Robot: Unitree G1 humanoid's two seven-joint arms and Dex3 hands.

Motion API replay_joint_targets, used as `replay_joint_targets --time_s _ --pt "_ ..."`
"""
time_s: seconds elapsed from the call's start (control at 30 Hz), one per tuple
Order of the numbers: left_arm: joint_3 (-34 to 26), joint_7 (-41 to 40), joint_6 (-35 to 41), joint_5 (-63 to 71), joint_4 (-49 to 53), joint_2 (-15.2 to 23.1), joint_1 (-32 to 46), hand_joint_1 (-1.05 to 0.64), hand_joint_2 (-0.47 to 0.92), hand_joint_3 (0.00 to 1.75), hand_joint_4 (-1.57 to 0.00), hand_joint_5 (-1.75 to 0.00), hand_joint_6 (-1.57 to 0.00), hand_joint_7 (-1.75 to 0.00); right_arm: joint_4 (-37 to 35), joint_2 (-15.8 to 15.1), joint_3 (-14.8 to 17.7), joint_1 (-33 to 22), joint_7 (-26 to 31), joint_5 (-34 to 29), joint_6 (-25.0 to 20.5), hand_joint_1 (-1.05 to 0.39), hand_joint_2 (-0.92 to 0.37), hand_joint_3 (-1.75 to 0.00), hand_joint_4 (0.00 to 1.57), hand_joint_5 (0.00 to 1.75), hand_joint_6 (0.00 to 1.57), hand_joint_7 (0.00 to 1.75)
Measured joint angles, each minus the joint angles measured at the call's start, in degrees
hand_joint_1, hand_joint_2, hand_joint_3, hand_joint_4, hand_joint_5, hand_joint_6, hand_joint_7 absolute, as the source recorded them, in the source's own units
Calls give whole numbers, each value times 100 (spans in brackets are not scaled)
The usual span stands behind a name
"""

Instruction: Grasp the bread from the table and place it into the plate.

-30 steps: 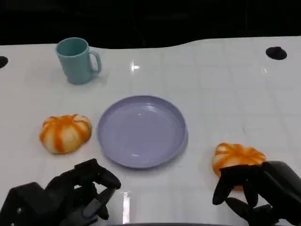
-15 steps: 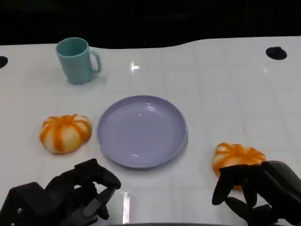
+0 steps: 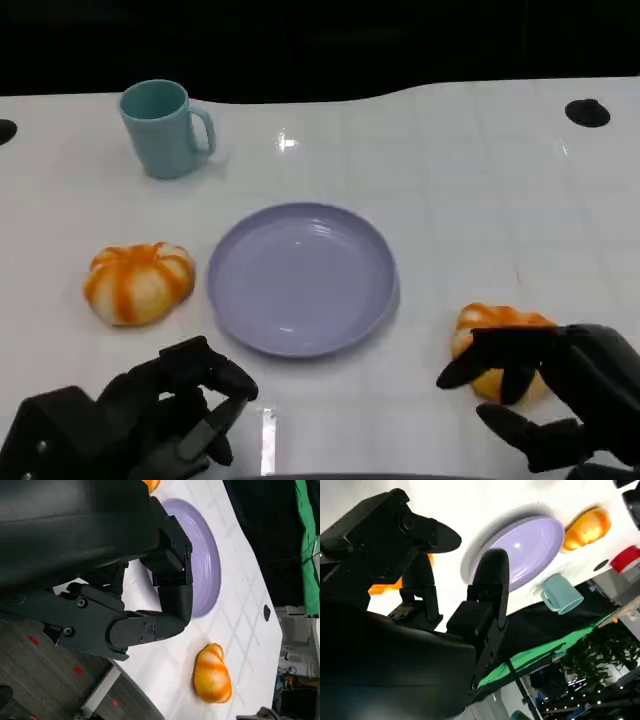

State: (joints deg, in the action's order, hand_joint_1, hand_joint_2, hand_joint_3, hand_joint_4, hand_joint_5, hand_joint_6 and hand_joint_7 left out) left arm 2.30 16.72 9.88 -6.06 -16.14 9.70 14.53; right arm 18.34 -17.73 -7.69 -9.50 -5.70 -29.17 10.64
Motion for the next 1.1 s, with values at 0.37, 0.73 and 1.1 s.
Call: replay_joint_targets --time_s 0.37,0.73,1.1 --pt "9 0 -1 1 18 -46 0 -44 92 46 -65 -175 -59 -140 509 -244 85 -103 -31 -1022 -340 -44 -76 -5 26 51 51 7" --pt "13 0 -118 19 149 -49 5 -44 92 44 -66 -175 -60 -140 826 -322 17 59 -532 -1913 -938 -55 -75 0 2 70 42 1" --pt "56 -11 -132 61 66 -63 162 -45 92 44 -67 -175 -61 -138 20 -317 -380 517 -719 -2360 -1347 -52 -78 -1 4 63 39 0"
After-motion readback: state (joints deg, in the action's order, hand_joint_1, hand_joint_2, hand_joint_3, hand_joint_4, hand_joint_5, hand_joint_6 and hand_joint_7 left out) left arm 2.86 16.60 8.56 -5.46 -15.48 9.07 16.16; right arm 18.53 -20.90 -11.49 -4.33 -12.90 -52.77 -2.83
